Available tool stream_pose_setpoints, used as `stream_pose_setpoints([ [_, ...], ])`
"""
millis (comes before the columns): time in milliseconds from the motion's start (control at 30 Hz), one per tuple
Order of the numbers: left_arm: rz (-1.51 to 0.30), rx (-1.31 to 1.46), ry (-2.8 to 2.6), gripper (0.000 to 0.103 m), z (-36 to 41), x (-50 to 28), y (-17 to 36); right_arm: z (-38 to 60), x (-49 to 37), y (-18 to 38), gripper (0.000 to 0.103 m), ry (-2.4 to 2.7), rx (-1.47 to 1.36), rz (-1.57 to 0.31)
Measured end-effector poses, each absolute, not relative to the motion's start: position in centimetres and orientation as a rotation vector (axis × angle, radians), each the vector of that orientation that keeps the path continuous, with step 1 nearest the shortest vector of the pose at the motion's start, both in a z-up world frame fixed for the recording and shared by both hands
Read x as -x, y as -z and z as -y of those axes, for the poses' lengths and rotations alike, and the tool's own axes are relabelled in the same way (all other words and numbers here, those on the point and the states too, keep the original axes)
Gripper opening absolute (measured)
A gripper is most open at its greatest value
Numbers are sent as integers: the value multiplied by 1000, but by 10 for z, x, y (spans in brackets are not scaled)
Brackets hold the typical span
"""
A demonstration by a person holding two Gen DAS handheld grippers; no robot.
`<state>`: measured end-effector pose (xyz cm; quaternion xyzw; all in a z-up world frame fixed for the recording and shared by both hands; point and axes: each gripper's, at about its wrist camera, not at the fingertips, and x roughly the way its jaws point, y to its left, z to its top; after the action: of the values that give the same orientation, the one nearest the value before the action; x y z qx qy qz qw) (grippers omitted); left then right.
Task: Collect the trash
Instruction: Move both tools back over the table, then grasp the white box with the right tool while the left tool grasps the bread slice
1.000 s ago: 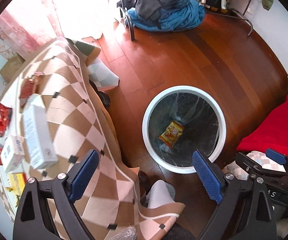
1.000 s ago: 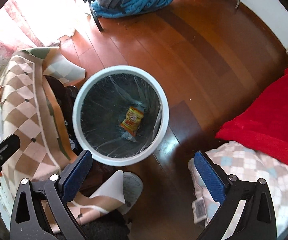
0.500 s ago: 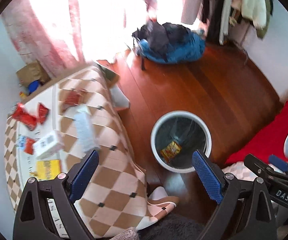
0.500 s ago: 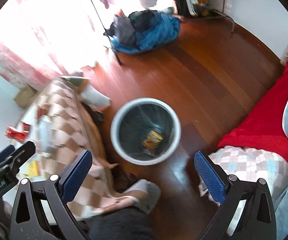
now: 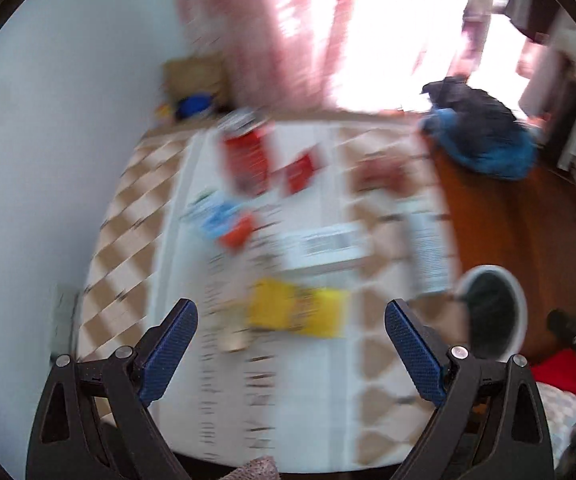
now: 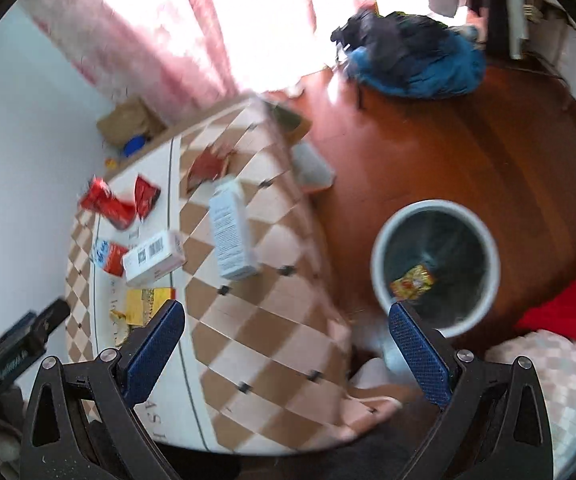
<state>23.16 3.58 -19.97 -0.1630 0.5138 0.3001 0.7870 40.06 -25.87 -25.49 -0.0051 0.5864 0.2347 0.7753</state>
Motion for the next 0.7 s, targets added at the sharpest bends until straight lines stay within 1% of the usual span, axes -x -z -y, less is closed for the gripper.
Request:
stream_pose_setpoints([
  [167,-1192,457,-757,96,-101,-194,256,190,-423,306,102,-514,80,-1333],
  [200,-1206,478,-766,96,-107,-189,264,180,-428,315,100,-505,99,-1338],
  [333,-1231,570,-756,96,-125,-176,293,142,-447,348,83,-477,168,-1365],
  [467,-1246,623,-678,95,-123,-181,314,127,-454,369,71,-478,178,-1392],
  [500,-1244,637,-657,95,-122,-184,318,125,-455,373,63,-484,182,-1397],
  [567,-1241,643,-631,95,-119,-191,324,119,-453,373,55,-490,207,-1375],
  [600,-1238,639,-623,94,-118,-195,328,116,-453,373,42,-500,219,-1370],
  [633,-1236,636,-619,90,-117,-198,331,115,-451,373,41,-504,234,-1368],
  [667,-1236,635,-613,77,-117,-201,332,115,-449,373,41,-506,237,-1362],
  [700,-1244,635,-605,67,-114,-206,334,115,-448,372,40,-506,243,-1358],
])
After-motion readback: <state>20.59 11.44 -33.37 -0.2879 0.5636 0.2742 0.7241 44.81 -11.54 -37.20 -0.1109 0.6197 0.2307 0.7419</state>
